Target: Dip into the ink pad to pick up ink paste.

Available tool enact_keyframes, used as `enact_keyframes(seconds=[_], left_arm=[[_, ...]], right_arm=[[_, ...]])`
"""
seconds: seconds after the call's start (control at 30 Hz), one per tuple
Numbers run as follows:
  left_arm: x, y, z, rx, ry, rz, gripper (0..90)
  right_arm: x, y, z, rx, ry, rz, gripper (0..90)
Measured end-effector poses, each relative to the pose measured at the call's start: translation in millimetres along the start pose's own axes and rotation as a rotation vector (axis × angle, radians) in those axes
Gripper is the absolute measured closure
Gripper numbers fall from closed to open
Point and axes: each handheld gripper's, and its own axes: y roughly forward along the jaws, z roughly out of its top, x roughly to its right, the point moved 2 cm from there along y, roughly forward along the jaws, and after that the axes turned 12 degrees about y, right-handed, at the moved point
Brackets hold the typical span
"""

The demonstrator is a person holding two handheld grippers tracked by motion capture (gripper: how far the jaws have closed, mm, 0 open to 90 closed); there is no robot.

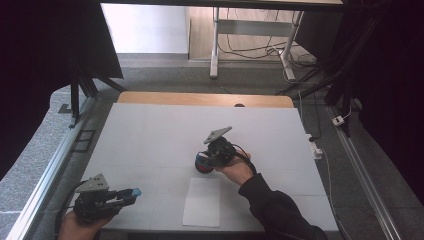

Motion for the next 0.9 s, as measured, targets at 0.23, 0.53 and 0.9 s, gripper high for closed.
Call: enact_keyframes(seconds=[0.23,0.53,0.9], left_arm=[[0.0,-0.1,-0.1,0.002,0.001,-0.004,68.3],[0.5,0.0,0.1,0.001,0.006,-0.005,68.2],[0.6,-0.1,0.0,0.001,0.006,-0.004,68.3]], right_arm=[[-6.0,-11.7,0.5,0.023,-0.032,0.017,71.3],[-16.0,-30.8,1.1,0.061,-0.036,0.038,71.3],[-32.5,-47.3,-4.9,0.079,-0.046,0.08,71.2]])
